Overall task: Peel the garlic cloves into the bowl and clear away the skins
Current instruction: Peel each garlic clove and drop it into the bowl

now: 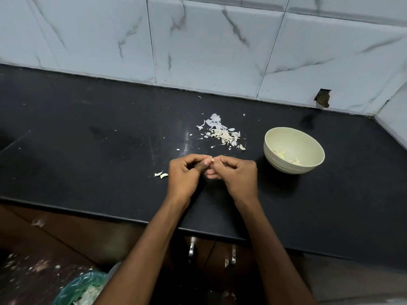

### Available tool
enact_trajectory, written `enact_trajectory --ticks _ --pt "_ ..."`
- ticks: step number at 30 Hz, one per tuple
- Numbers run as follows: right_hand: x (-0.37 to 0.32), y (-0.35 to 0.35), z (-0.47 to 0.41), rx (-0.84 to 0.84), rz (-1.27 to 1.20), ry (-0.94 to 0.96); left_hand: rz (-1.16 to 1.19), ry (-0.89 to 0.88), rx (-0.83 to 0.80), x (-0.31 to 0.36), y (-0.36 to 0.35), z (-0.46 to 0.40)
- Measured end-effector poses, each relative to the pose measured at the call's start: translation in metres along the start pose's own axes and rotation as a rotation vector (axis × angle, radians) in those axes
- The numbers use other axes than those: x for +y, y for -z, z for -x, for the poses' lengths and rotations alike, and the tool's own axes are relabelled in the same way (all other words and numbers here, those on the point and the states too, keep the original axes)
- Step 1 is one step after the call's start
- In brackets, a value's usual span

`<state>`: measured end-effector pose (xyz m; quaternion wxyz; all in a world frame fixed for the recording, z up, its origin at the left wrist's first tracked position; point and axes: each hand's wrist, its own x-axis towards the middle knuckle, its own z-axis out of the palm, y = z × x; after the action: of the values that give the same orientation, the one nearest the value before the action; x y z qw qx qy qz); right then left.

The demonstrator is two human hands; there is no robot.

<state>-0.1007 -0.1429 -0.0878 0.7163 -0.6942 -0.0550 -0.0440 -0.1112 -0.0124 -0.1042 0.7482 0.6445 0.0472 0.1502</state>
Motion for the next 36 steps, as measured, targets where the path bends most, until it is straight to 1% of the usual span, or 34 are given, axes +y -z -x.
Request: enact_trajectory --ticks 2,3,7,10,14,15,17,20,26,28,33,36 --pt "-0.003 0.000 0.001 -0.018 -0.121 -0.026 0.079 0.010 -0.006 0.001 0.002 0.000" --pt "-0.003 0.000 0.000 -0.024 -0.140 -0.028 0.090 0.000 -0.004 0.001 0.002 0.000" --pt "0.001 0.000 0.000 -0.029 -0.107 0.002 0.025 -0.083 0.055 0.001 0.001 0.002" --pt "0.003 0.001 -0.001 -0.022 -0.080 0.019 -0.122 -0.219 0.097 -0.002 0.001 0.004" --pt "0.006 0.004 -0.001 -0.016 -0.064 0.032 -0.399 -0.502 0.177 -0.004 0.000 0.009" --pt "0.007 0.004 -0.001 -0.013 -0.058 0.033 -0.443 -0.550 0.188 -0.005 0.000 0.009" --pt "0.008 0.003 -0.001 0.002 -0.051 0.032 -0.483 -0.588 0.193 -0.005 0.000 0.011" --pt "0.009 0.003 0.000 0.011 -0.050 0.047 -0.431 -0.538 0.175 -0.004 -0.001 0.013" --pt "0.010 0.005 0.001 -0.012 -0.013 0.095 -0.192 -0.244 0.040 -0.002 0.000 0.008" --pt "0.010 0.005 0.000 -0.015 -0.011 0.100 -0.095 -0.174 0.017 0.001 0.000 0.008" --pt "0.008 0.005 0.001 -0.031 -0.061 0.079 0.048 -0.069 0.023 0.000 0.003 0.006" --pt "0.008 0.004 0.000 0.003 -0.071 0.046 0.079 -0.037 0.031 0.000 0.004 0.006"
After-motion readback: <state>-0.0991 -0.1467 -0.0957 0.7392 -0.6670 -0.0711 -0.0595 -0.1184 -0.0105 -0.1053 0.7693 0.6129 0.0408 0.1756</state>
